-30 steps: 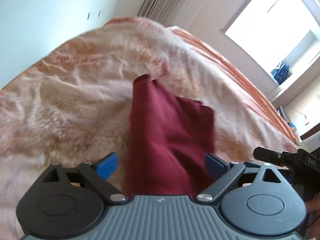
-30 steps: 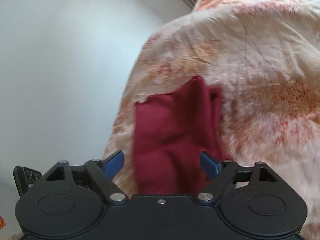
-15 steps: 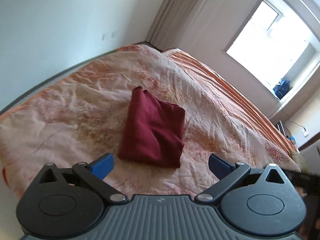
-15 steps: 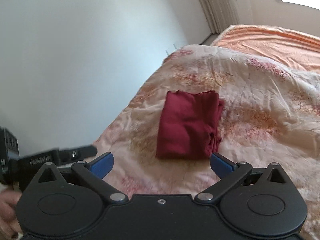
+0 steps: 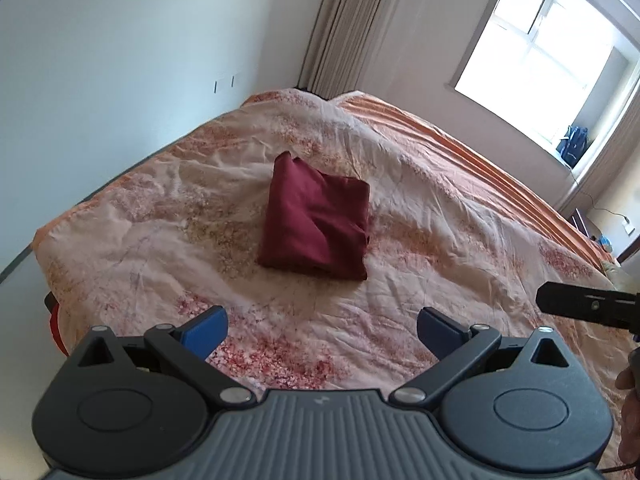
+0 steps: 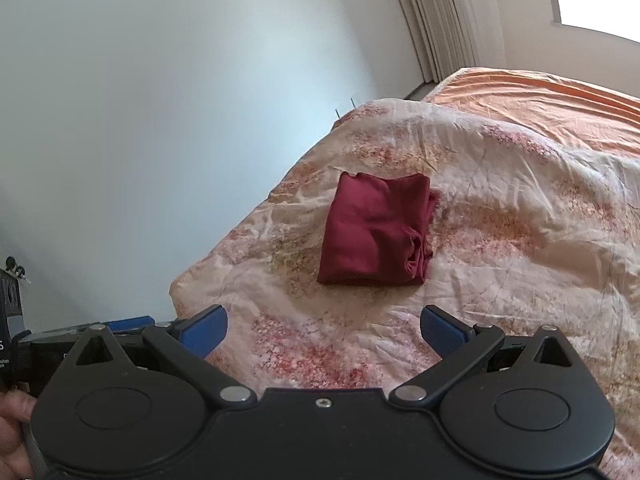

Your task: Fold small clothes

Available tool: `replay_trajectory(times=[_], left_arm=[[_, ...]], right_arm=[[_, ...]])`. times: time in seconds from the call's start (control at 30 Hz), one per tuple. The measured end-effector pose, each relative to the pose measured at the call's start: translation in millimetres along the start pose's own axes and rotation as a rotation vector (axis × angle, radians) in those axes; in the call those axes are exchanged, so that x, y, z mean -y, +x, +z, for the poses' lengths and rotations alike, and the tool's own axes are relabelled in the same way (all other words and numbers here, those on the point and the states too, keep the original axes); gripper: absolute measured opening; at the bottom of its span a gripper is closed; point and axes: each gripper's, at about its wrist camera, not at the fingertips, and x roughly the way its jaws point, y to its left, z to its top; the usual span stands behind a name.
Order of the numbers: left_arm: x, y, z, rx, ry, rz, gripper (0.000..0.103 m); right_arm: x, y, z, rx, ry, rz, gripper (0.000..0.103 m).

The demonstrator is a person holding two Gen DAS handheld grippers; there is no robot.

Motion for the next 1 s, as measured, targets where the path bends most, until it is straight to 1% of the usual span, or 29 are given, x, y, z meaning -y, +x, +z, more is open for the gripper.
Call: replay_trajectory(times=[0.1, 0.27, 0.5, 1.0], left_arm=[[9, -3, 1, 0.013, 0.006, 0.032, 0.103], [16, -2, 4, 0.018, -0.011, 0.018, 0.103], [23, 2, 9, 0.026, -0.008, 0.023, 0.103], [24, 8, 16, 0.028, -0.005, 0.017, 0.103]], right_arm=[[0, -5, 3, 0.016, -0.008, 0.001, 0.102], [4, -9, 6, 0.026, -0.018, -0.004, 0.102], [8, -10, 8, 0.031, -0.019, -0.007, 0.102], [9, -4, 11, 0.027, -0.008, -0.001, 0.102]])
